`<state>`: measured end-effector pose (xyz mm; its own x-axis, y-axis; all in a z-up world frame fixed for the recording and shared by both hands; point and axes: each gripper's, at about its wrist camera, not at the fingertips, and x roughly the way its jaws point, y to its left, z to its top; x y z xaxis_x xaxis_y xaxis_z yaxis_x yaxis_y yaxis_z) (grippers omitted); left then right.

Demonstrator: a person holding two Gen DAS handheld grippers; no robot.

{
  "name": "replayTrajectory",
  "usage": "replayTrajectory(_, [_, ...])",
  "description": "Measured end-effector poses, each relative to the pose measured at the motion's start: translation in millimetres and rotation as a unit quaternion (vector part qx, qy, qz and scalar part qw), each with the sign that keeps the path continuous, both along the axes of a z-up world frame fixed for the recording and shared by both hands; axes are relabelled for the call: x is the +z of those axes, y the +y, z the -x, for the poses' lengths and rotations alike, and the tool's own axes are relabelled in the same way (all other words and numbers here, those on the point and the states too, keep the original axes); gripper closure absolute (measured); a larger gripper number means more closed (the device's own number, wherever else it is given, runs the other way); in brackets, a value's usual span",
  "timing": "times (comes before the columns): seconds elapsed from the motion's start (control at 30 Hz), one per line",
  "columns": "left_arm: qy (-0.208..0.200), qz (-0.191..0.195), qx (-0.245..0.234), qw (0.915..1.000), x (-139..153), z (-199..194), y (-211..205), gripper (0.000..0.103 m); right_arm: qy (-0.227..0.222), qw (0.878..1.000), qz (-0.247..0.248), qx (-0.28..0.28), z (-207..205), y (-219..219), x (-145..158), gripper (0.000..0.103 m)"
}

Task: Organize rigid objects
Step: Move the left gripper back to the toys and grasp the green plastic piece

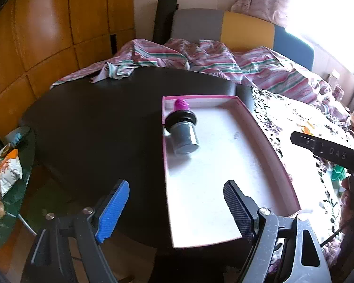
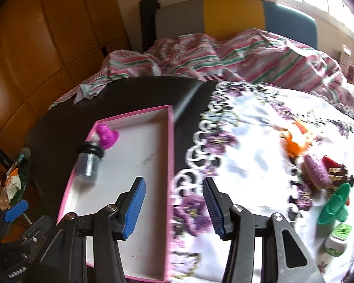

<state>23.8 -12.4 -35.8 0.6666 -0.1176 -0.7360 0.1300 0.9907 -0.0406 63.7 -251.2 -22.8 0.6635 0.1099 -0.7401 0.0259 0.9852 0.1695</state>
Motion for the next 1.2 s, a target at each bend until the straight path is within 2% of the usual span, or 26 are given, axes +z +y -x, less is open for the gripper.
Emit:
replayTrajectory(0.13, [0.005, 0.008, -0.016, 0.9998, -0.1, -2.8, -10.0, 0.020, 0.004, 0.999, -0.002, -0.033, 8.2, -33.7, 0.6, 0.052])
replayTrajectory(0.23, [0.003, 0.000, -0.029, 0.9996, 0.5, -4.0, -20.7, 0.020, 0.008, 0.998, -0.004, -0.064, 17.0, -64.1, 0.1, 0.052])
replayTrajectory(0.4, [0.004, 0.003, -0.067, 0.9977, 3.2, -6.4, -41.4, 0.017, 0.011, 0.993, 0.004, -0.122, 36.1, -122.6, 3.7, 0.052])
replayTrajectory(0.5, [0.001, 0.004, -0.093, 0.9956, 7.1, -6.5, -58.4, 0.014, -0.001, 0.983, 0.001, -0.182, 52.6, -170.7, 11.5, 0.052])
replayTrajectory(0.63, [0.002, 0.005, -0.130, 0.9915, 10.8, -7.7, -86.5, 0.014, -0.011, 0.959, -0.022, -0.281, 77.2, -233.5, 8.9, 0.052])
replayTrajectory(0.8, [0.015, 0.002, -0.185, 0.9827, 8.6, -6.6, -131.6, 0.014, 0.005, 0.922, -0.099, -0.373, 100.0, -284.5, -12.0, 0.052])
replayTrajectory(1.0, [0.035, 0.003, -0.251, 0.9673, 2.2, -4.5, -191.5, 0.014, 0.020, 0.908, -0.168, -0.382, 106.2, -297.5, -24.5, 0.052])
replayTrajectory(1.2, [0.059, 0.030, -0.332, 0.9409, -5.6, -6.8, -256.0, 0.015, 0.020, 0.903, -0.186, -0.386, 110.4, -297.8, -27.2, 0.052])
